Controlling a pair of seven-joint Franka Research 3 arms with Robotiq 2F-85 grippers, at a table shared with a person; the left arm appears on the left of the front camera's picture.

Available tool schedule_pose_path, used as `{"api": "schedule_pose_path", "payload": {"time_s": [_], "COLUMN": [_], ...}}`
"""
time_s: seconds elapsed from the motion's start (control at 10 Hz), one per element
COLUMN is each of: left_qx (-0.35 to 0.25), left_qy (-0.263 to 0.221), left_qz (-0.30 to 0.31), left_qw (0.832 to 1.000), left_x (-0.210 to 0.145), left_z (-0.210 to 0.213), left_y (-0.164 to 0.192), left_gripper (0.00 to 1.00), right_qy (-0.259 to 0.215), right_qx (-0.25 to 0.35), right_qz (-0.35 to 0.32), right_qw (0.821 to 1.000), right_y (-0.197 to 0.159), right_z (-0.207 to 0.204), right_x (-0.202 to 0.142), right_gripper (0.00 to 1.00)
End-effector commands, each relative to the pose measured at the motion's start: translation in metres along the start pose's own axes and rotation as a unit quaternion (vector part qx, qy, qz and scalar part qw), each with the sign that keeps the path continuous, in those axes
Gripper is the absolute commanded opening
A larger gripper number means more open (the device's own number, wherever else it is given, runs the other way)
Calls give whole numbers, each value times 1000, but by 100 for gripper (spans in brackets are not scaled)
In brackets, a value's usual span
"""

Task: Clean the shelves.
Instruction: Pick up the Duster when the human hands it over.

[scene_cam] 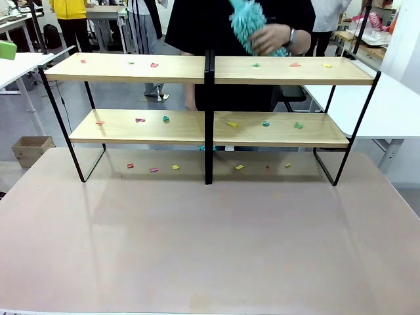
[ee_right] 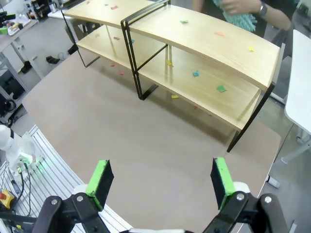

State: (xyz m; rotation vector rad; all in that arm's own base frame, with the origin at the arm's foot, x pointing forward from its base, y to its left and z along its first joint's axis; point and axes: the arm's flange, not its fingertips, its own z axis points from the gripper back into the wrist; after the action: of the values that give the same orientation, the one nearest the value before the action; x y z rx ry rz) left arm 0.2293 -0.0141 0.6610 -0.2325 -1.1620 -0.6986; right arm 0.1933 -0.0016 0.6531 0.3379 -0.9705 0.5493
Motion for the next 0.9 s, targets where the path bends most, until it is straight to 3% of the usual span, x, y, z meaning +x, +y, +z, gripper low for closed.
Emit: {"api": "schedule_pose_path", "payload": {"time_s": [0.0, 0.3, 0.7, 0.8], "left_qx": [2, -4, -10, -8], "left_qy": [-3, 5, 13, 24], "left_qz": [8, 5, 3, 6], "left_qw": [1000, 1000, 1000, 1000], "left_x": [-68, -69, -71, -72], "left_z": [-21, -24, -28, -30], "left_y": [-30, -26, -22, -21], "left_gripper": [100, 100, 100, 100], "right_qy": [-27, -61, -67, -54], "right_qx": [7, 7, 1, 0], "right_qz": [-43, -53, -56, -44], "right_qw": [999, 997, 996, 998], "right_y": [0, 4, 0, -10], "right_z": [11, 19, 15, 12], "right_x": [-20, -17, -10, 6], "right_gripper": [100, 100, 100, 100]}}
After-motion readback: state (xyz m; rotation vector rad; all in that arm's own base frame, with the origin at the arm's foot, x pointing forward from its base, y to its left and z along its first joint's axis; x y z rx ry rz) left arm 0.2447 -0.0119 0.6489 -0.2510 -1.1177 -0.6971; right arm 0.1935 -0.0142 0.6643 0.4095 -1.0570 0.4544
